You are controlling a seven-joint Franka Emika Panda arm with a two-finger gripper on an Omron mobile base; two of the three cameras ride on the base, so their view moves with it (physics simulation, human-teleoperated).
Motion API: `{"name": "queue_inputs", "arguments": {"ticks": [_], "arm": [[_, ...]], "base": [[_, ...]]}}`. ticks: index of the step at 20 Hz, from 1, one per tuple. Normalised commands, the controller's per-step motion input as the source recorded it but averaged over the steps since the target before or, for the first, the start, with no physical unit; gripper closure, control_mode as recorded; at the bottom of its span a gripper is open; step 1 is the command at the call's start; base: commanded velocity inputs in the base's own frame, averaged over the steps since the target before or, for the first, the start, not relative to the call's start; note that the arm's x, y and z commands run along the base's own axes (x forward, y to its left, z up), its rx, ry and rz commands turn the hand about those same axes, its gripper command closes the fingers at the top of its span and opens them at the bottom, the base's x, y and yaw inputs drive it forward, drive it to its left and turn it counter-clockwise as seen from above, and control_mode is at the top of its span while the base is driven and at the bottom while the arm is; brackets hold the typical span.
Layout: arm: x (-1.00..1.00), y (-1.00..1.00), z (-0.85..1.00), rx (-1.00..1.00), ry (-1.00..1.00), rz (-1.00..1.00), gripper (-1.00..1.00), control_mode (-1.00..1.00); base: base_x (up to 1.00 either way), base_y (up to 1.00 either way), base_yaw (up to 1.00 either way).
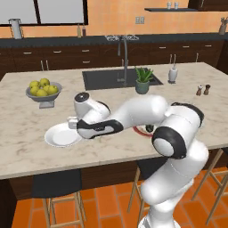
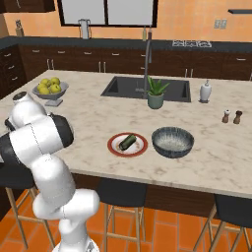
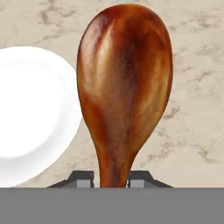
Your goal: Pick the chicken drumstick and cucumber from their plates and place them in the bowl. Then put the bowl in the fridge.
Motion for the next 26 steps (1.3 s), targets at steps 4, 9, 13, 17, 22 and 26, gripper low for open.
{"name": "queue_inputs", "arguments": {"ticks": [4, 9, 13, 17, 22, 26], "arm": [[-0.43, -1.0, 0.57, 0.0, -0.15, 0.04, 1.0, -1.0], [-0.34, -1.0, 0.5, 0.0, -0.17, 0.07, 1.0, -1.0], [-0.04, -1.0, 0.44, 0.03, 0.0, 0.02, 1.0, -1.0], [-0.09, -1.0, 0.43, 0.01, 0.01, 0.0, 1.0, -1.0], [-0.05, -1.0, 0.13, 0.05, 0.0, 0.0, 1.0, -1.0], [-0.04, -1.0, 0.17, 0.08, 0.04, 0.0, 1.0, -1.0]], "base": [[0.0, 0.0, 0.0], [0.0, 0.0, 0.0], [0.0, 0.0, 0.0], [0.0, 0.0, 0.0], [0.0, 0.0, 0.0], [0.0, 0.0, 0.0]]}}
